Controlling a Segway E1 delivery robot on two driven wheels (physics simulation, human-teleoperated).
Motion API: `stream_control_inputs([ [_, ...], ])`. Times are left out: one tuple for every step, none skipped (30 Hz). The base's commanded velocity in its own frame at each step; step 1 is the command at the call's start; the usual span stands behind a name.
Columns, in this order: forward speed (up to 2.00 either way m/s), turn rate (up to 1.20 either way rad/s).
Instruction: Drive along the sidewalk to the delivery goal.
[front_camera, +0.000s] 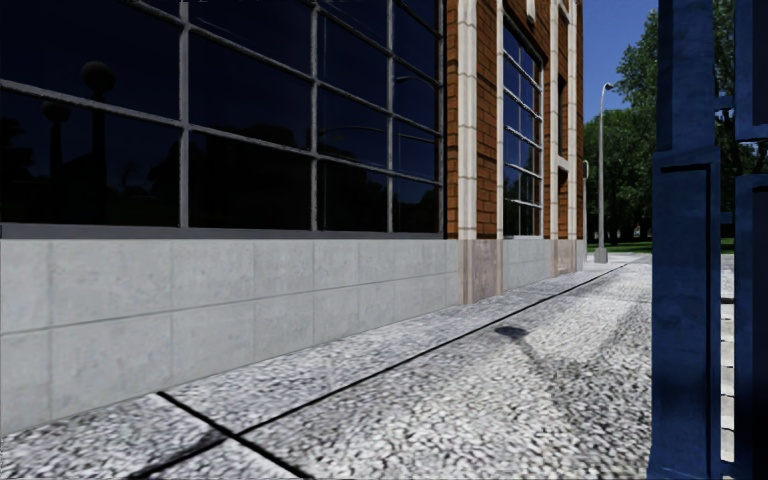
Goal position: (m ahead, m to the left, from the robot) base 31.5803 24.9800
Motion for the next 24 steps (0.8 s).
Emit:
stream_control_inputs([
  [0.0,-0.2],
  [0.0,-0.2],
  [0.0,-0.06],
  [0.0,-0.02],
  [0.0,0.0],
  [0.0,0.0],
  [0.0,0.0],
  [0.0,0.0],
  [0.0,0.0],
  [0.2,0.0],
  [0.52,0.0],
  [0.52,0.0],
  [0.66,0.0],
  [0.68,0.0],
  [0.69,0.0],
  [0.69,0.0],
  [0.49,0.0],
  [0.12,0.0],
  [0.0,0.0],
  [0.0,0.05],
  [0.0,0.05],
  [0.0,0.53],
  [0.0,1.03],
  [0.0,1.2],
])
